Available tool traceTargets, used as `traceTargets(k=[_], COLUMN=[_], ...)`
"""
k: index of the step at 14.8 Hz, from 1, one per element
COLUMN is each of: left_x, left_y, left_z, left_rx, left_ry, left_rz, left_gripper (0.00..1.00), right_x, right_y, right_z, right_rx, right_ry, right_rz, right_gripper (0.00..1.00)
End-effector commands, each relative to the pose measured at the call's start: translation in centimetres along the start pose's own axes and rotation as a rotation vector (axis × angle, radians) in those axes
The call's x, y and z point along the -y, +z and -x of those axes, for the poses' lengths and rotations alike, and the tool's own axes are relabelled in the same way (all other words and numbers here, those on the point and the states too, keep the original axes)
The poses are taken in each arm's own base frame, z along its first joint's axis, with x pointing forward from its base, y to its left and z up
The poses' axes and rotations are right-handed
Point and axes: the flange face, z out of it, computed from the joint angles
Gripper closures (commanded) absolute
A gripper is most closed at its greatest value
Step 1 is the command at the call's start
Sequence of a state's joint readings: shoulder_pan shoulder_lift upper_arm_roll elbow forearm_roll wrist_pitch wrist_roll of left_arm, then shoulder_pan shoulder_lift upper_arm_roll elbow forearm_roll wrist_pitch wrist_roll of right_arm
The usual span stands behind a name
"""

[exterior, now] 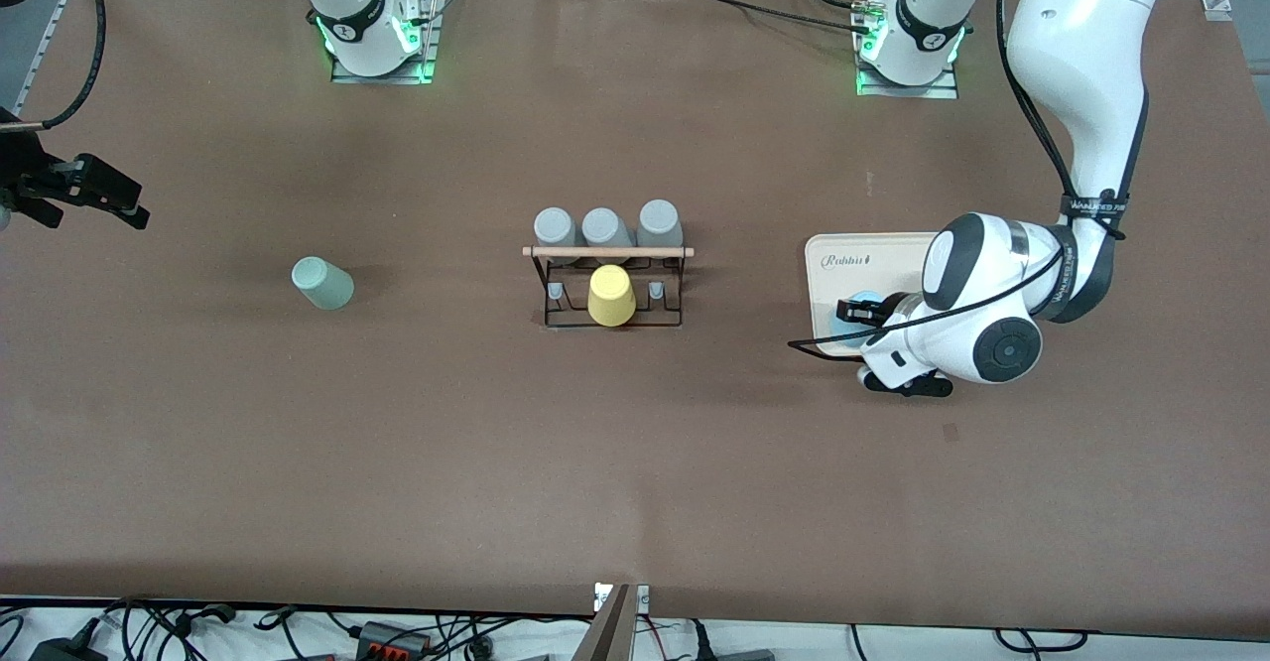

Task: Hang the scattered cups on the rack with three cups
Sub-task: 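Grasp the light blue cup and carry it toward the rack, then hang the light blue cup on the rack beside the yellow cup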

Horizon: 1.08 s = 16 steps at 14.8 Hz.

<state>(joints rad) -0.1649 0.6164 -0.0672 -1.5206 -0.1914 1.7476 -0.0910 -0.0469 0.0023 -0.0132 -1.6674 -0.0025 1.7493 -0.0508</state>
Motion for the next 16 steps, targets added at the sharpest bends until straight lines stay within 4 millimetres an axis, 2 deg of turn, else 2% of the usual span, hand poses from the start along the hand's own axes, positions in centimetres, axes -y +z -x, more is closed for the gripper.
traceTargets(k=[1,2,4,5,8,9,13,14,16], left_x=[-3.4,-4.9,-8.1,-9.0,-14.2,-14.9,-19.4,-20.9,-22.5], left_y=[-2.3,-2.7,-5.4,-6.4,-7.9,-8.6,-8.6,-7.7,-6.5], left_z=[0.7,0.9,1.6,1.8,3.0,3.1,3.6,3.6,3.5], left_rx=[-0.008,-0.010,-0.043,-0.046,-0.025,-0.030,-0.008,-0.012,-0.028], left_ry=[0.014,0.009,-0.067,-0.126,-0.223,-0.235,-0.277,-0.293,-0.298], left_rz=[0.086,0.126,0.170,0.177,0.281,0.301,0.453,0.451,0.440], left_gripper=[0.83,0.83,0.83,0.83,0.84,0.84,0.84,0.84,0.84], right_x=[0.1,0.0,0.0,0.0,0.0,0.0,0.1,0.1,0.1], right_y=[-0.6,-0.6,-0.7,-0.7,-0.6,-0.6,-0.5,-0.4,-0.5], right_z=[0.4,0.4,0.3,0.3,0.4,0.4,0.4,0.5,0.5], right_rx=[-0.007,-0.007,-0.008,-0.008,-0.005,-0.004,0.003,0.004,0.004], right_ry=[-0.013,-0.012,-0.012,-0.010,-0.010,-0.010,-0.013,-0.013,-0.013], right_rz=[-0.004,-0.004,-0.004,-0.004,-0.004,-0.005,-0.004,-0.004,-0.004], right_gripper=[0.00,0.00,0.00,0.00,0.00,0.00,0.00,0.00,0.00])
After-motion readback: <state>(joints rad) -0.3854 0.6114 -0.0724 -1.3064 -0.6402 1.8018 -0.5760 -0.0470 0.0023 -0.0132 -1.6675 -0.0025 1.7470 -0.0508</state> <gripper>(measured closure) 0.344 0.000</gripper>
